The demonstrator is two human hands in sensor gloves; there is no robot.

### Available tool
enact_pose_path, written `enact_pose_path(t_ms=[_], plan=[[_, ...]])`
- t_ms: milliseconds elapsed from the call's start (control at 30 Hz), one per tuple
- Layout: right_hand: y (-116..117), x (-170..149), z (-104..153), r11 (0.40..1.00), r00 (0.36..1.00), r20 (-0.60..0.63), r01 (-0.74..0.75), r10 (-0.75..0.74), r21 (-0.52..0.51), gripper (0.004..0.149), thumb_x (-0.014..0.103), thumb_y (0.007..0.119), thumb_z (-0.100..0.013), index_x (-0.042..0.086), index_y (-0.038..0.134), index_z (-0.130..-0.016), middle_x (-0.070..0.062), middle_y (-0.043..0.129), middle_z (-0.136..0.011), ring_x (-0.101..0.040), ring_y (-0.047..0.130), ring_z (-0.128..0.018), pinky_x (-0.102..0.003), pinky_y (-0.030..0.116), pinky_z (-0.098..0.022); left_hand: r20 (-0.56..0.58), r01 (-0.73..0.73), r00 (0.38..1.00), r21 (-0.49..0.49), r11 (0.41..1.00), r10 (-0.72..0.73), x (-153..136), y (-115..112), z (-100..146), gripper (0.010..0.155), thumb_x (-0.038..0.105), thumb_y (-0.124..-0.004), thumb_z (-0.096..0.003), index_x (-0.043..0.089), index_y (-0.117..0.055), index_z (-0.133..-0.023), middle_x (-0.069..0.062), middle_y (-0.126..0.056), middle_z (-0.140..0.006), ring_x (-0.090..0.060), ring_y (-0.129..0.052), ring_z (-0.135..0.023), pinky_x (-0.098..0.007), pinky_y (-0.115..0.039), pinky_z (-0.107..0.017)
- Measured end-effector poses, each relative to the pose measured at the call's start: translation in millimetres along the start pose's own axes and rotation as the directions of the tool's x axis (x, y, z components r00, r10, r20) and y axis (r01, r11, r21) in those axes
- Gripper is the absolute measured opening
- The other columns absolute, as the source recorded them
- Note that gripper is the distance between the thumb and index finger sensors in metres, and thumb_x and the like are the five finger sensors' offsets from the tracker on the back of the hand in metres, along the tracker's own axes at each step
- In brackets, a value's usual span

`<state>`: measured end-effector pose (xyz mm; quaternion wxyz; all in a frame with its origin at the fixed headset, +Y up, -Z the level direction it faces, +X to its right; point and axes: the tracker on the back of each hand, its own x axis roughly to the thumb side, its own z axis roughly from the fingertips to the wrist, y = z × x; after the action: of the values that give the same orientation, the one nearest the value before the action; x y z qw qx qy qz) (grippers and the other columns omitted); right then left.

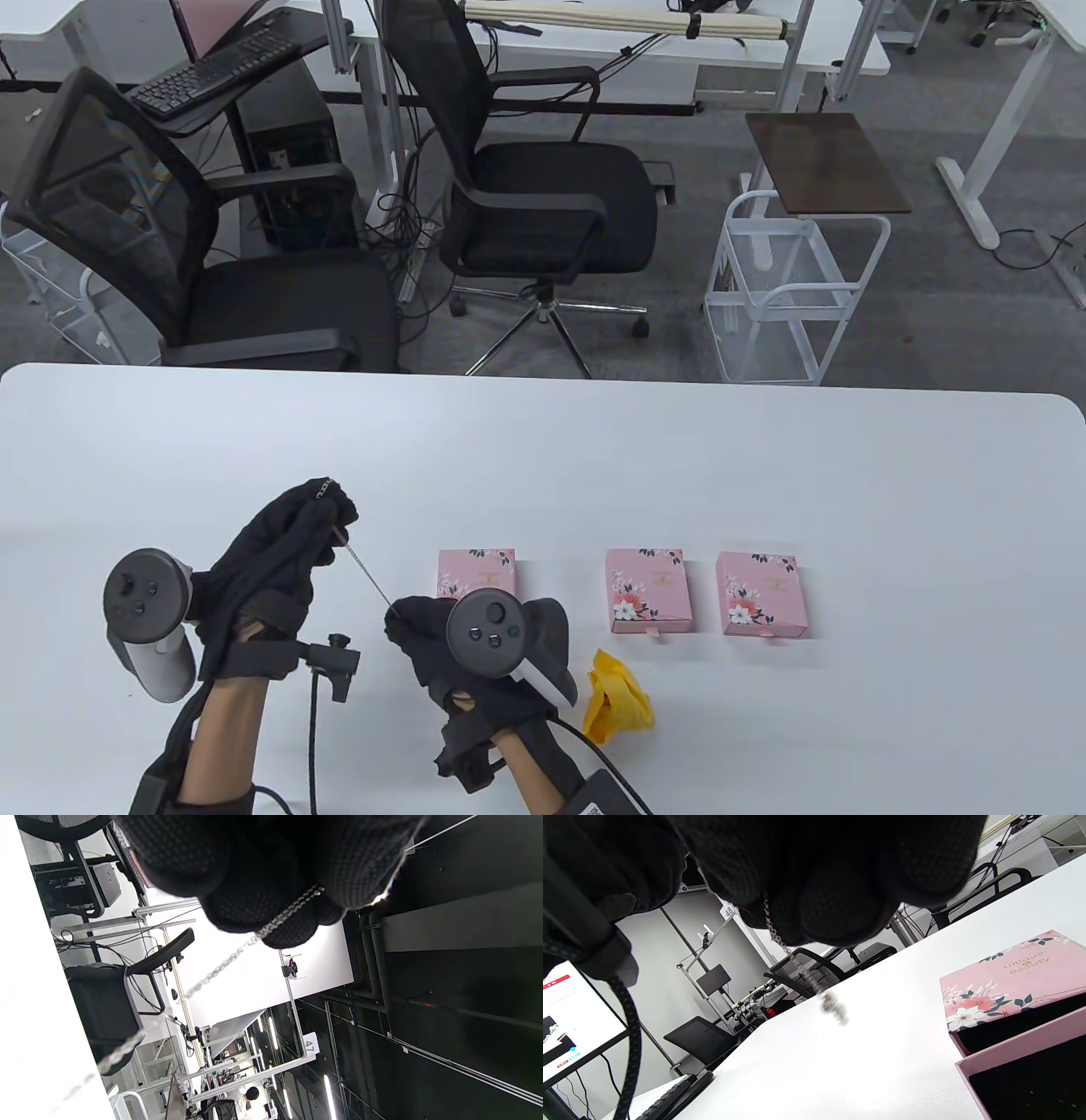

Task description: Dust necklace

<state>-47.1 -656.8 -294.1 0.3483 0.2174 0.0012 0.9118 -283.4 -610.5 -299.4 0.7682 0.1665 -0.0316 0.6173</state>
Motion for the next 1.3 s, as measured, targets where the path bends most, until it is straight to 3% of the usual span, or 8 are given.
enact_pose_path(t_ms=[700, 933, 1067, 1167, 1300], plan=[[9, -10, -4, 0.999, 0.999, -0.034, -0.012, 0.014, 0.052, 0.034, 0.028, 0.078, -0.061, 0.012, 0.084, -0.09, -0.019, 0.095, -0.076, -0.033, 0.097, -0.054, -0.046, 0.083, -0.046, 0.058, 0.024, 0.998, 0.067, 0.997, -0.028, 8, 9, 4, 0.036, 0.043, -0.084, -0.0569, 0.032, -0.088, -0.091, 0.001, -0.1, -0.083, -0.02, -0.096, -0.068, -0.038, -0.086, -0.049], [11, -17, -7, 0.989, 0.995, -0.069, -0.059, 0.069, 0.138, 0.037, 0.03, 0.078, -0.063, 0.011, 0.08, -0.095, -0.021, 0.089, -0.085, -0.039, 0.093, -0.063, -0.05, 0.079, -0.051, 0.105, 0.069, 0.992, 0.002, 0.998, -0.069, 15, -3, 6, 0.036, 0.044, -0.088, -0.0529, 0.031, -0.092, -0.086, 0.002, -0.103, -0.078, -0.019, -0.098, -0.065, -0.038, -0.087, -0.047], [-6, -24, -6, 0.979, 0.98, -0.103, -0.159, 0.172, 0.128, 0.05, 0.033, 0.079, -0.063, 0.008, 0.069, -0.105, -0.026, 0.078, -0.098, -0.046, 0.086, -0.074, -0.054, 0.074, -0.057, 0.123, 0.081, 0.99, -0.045, 0.996, -0.075, 20, -11, 8, 0.036, 0.044, -0.089, -0.0527, 0.03, -0.093, -0.086, 0.001, -0.104, -0.078, -0.019, -0.098, -0.065, -0.038, -0.087, -0.047], [-28, -36, 0, 0.98, 0.969, -0.152, -0.188, 0.195, 0.06, 0.051, 0.033, 0.079, -0.063, 0.008, 0.067, -0.106, -0.027, 0.076, -0.1, -0.047, 0.084, -0.077, -0.054, 0.073, -0.058, 0.132, 0.092, 0.988, -0.055, 0.994, -0.084, 21, -14, 10, 0.036, 0.044, -0.089, -0.0528, 0.03, -0.093, -0.086, 0.001, -0.104, -0.078, -0.019, -0.098, -0.065, -0.038, -0.086, -0.047], [-57, -57, 18, 0.958, 0.934, -0.213, -0.281, 0.288, 0.064, 0.051, 0.033, 0.078, -0.064, 0.008, 0.067, -0.107, -0.028, 0.075, -0.101, -0.048, 0.083, -0.078, -0.055, 0.073, -0.058, 0.126, 0.087, 0.989, -0.063, 0.994, -0.079, 21, -16, 10, 0.036, 0.044, -0.088, -0.0531, 0.03, -0.093, -0.086, 0.001, -0.104, -0.078, -0.019, -0.097, -0.065, -0.039, -0.086, -0.047]])
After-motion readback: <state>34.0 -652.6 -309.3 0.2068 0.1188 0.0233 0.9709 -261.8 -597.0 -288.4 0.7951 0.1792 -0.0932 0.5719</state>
